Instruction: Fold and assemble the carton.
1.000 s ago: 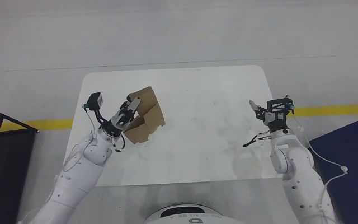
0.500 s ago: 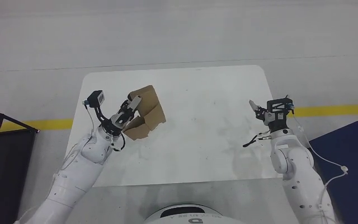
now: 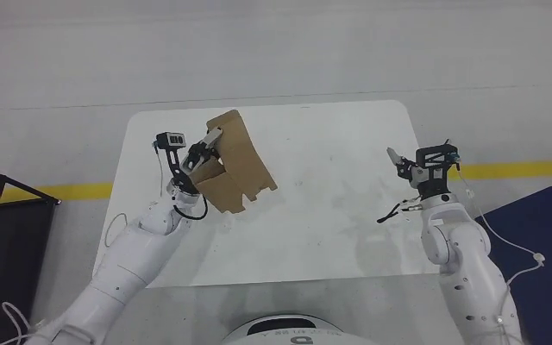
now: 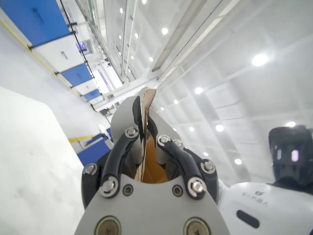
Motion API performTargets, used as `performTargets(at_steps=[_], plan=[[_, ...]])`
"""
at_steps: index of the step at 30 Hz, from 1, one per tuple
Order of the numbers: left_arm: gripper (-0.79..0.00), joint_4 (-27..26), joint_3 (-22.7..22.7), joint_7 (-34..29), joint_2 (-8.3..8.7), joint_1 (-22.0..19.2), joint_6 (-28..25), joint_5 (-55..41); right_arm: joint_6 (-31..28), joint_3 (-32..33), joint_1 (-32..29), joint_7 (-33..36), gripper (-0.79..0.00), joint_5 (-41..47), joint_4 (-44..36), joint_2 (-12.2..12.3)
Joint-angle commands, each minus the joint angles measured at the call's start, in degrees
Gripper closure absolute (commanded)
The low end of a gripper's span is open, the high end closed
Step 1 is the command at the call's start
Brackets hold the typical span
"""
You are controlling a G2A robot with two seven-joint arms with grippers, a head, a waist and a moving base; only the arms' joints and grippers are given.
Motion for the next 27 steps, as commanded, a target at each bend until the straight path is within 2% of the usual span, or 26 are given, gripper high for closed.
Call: performTargets(at_steps=[1,5,11,12,14,17,20,27], plan=[[0.0,2.4,0.8,-7.5,-0.78,-2.4,2.6,-10.2,-0.7,0.0,0.8,4.5,-0.785,1.0,-3.2,0.0],[0.0,6.1,0.3,-14.0,-1.71,-3.9,1.4,-15.1,-0.7,0.0,0.8,4.5,-0.785,1.0,-3.2,0.0],[0.0,9.6,-1.9,-20.9,-2.13,-1.9,2.2,-20.1,-1.1,-0.2,0.8,4.3,-0.785,2.0,-3.2,0.0],[0.0,9.9,-1.7,-21.7,-2.29,-1.6,2.6,-20.2,-3.6,-1.0,0.8,4.1,-0.785,7.2,-2.6,-0.2],[0.0,10.3,-1.6,-22.3,-2.67,-1.4,2.7,-20.0,-8.0,-1.9,2.3,6.2,-0.785,11.9,-0.6,-0.3],[0.0,9.3,-1.3,-23.2,-3.28,-1.5,2.1,-19.4,-12.3,-5.9,6.8,11.7,-0.785,14.5,2.6,-0.4],[0.0,7.5,-1.7,-23.9,-3.59,-1.7,1.8,-17.6,-13.7,-9.7,11.9,15.2,-0.785,14.7,6.1,-0.7],[0.0,3.7,-3.0,-21.5,-3.78,-1.1,1.9,-8.3,-16.8,-16.2,18.6,19.9,-0.785,15.4,10.1,-1.3]])
